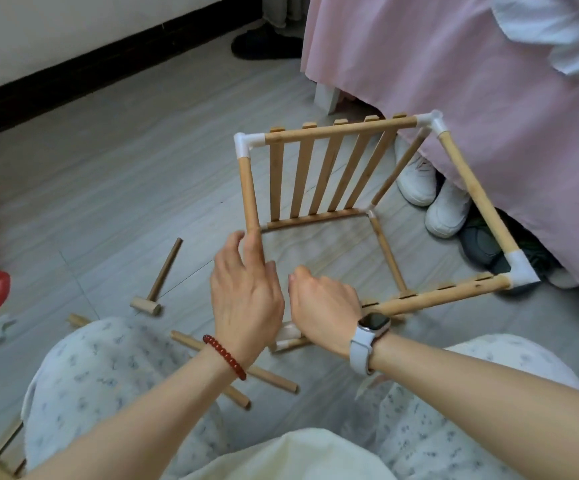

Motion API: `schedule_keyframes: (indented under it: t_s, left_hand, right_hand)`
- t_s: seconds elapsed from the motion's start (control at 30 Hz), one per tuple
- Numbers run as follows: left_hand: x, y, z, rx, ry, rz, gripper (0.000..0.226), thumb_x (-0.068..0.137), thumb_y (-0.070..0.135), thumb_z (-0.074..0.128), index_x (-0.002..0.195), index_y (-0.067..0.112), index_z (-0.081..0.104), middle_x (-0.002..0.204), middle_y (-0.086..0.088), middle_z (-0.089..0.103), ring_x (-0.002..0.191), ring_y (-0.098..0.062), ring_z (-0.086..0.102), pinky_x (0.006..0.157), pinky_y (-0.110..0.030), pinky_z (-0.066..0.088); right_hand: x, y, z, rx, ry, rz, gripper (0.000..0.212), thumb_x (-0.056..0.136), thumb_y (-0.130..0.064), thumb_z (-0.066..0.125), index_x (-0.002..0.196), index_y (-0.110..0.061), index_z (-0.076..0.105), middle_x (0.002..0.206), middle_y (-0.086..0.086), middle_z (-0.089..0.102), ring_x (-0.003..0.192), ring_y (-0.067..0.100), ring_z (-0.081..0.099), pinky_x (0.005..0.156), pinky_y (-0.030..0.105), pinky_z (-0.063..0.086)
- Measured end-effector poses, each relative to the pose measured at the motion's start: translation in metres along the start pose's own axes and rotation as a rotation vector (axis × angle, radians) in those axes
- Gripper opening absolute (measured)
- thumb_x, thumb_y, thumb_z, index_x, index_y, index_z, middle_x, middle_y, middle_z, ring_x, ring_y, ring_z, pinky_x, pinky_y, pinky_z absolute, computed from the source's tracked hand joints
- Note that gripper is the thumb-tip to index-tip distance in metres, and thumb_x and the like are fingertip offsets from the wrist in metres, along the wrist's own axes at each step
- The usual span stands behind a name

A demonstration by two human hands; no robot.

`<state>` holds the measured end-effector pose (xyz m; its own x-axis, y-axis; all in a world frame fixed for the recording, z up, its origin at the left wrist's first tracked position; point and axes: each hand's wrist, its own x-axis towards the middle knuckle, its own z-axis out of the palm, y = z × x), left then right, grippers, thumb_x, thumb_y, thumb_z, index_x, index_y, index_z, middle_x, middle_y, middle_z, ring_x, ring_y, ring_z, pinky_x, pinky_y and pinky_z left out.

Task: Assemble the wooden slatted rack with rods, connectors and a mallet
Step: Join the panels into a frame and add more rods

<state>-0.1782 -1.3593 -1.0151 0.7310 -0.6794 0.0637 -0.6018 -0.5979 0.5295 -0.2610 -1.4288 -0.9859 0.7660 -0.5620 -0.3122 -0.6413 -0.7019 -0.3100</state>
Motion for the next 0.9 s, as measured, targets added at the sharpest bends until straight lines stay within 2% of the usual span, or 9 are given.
schedule_keyframes:
  t_s: [0.07,0.13,0.2,0.3,0.47,0.6,0.73,0.77,0.9]
  left_hand:
    - [0.001,-0.006,0.002,0.190,0.039,0.284,0.035,0.091,0.024,0.038,0.118,0.010,0.054,0.132,-0.013,0.046,0.129,-0.032,0.034,0.107,-0.054,0.027]
    - [0.002,-0.007,0.001,0.323,-0.046,0.483,0.024,0.087,0.022,0.043,0.092,0.011,0.064,0.109,-0.009,0.063,0.125,-0.031,0.044,0.112,-0.056,0.013]
    - [-0.001,-0.003,0.001,0.303,-0.108,0.572,0.026,0.088,0.021,0.041,0.074,0.013,0.062,0.072,-0.001,0.066,0.092,-0.024,0.062,0.115,-0.049,0.013]
    - [-0.006,0.002,0.004,0.199,-0.080,0.622,0.032,0.087,0.020,0.034,0.069,0.010,0.058,0.047,0.001,0.054,0.056,-0.020,0.057,0.105,-0.037,0.028]
    - [-0.004,0.017,0.013,0.147,-0.077,0.474,0.026,0.080,0.014,0.032,0.084,0.005,0.056,0.044,0.003,0.051,0.044,-0.021,0.052,0.085,-0.029,0.030]
    - [-0.013,0.021,0.013,-0.028,-0.049,0.365,0.022,0.086,0.011,0.034,0.093,0.007,0.055,0.054,0.005,0.051,0.053,-0.015,0.050,0.085,-0.021,0.025]
    - [-0.013,0.014,0.017,-0.183,0.020,0.314,0.024,0.089,0.011,0.035,0.100,0.008,0.057,0.071,0.006,0.049,0.072,-0.007,0.045,0.093,-0.023,0.027]
    - [-0.007,0.014,0.019,-0.187,0.027,0.319,0.024,0.089,0.010,0.036,0.100,0.007,0.057,0.072,0.006,0.048,0.074,-0.008,0.045,0.091,-0.023,0.027]
    - [0.004,0.015,0.026,-0.132,-0.007,0.309,0.024,0.087,0.013,0.036,0.099,0.008,0.056,0.081,0.005,0.044,0.082,-0.018,0.049,0.087,-0.025,0.026]
  right_hand:
    - [-0.007,0.003,0.003,-0.047,0.043,-0.027,0.017,0.100,-0.019,0.031,0.105,-0.012,0.045,0.095,0.012,0.067,0.089,0.035,0.063,0.062,0.033,0.025]
    - [-0.013,0.005,0.002,-0.080,0.055,-0.062,0.016,0.096,-0.016,0.035,0.108,-0.011,0.044,0.098,0.012,0.068,0.091,0.033,0.063,0.064,0.033,0.025]
    - [-0.017,0.008,0.001,-0.088,0.045,-0.053,0.018,0.094,-0.012,0.036,0.111,-0.010,0.043,0.100,0.010,0.068,0.092,0.031,0.063,0.067,0.032,0.026]
    - [-0.023,0.013,0.002,-0.062,0.078,0.006,0.021,0.097,-0.016,0.031,0.114,-0.010,0.042,0.100,0.010,0.068,0.092,0.031,0.063,0.066,0.032,0.027]
    - [-0.024,0.018,0.008,-0.016,0.134,0.067,0.021,0.094,-0.015,0.035,0.113,-0.012,0.041,0.097,0.010,0.068,0.090,0.033,0.064,0.062,0.033,0.029]
    - [-0.031,0.014,0.008,-0.008,0.137,0.061,0.017,0.091,-0.013,0.038,0.108,-0.014,0.042,0.091,0.007,0.068,0.085,0.032,0.064,0.062,0.032,0.026]
    - [-0.022,0.013,0.018,-0.196,0.288,0.070,0.016,0.056,-0.011,0.059,0.071,-0.016,0.055,0.040,0.000,0.053,0.035,0.021,0.052,0.050,0.024,0.016]
    - [-0.016,0.014,0.019,-0.183,0.306,0.063,0.015,0.055,-0.011,0.057,0.069,-0.016,0.055,0.038,0.000,0.052,0.032,0.022,0.050,0.050,0.023,0.016]
    - [-0.008,0.016,0.017,-0.090,0.181,0.024,0.021,0.090,-0.009,0.037,0.108,-0.012,0.047,0.085,0.007,0.069,0.080,0.032,0.064,0.062,0.032,0.023]
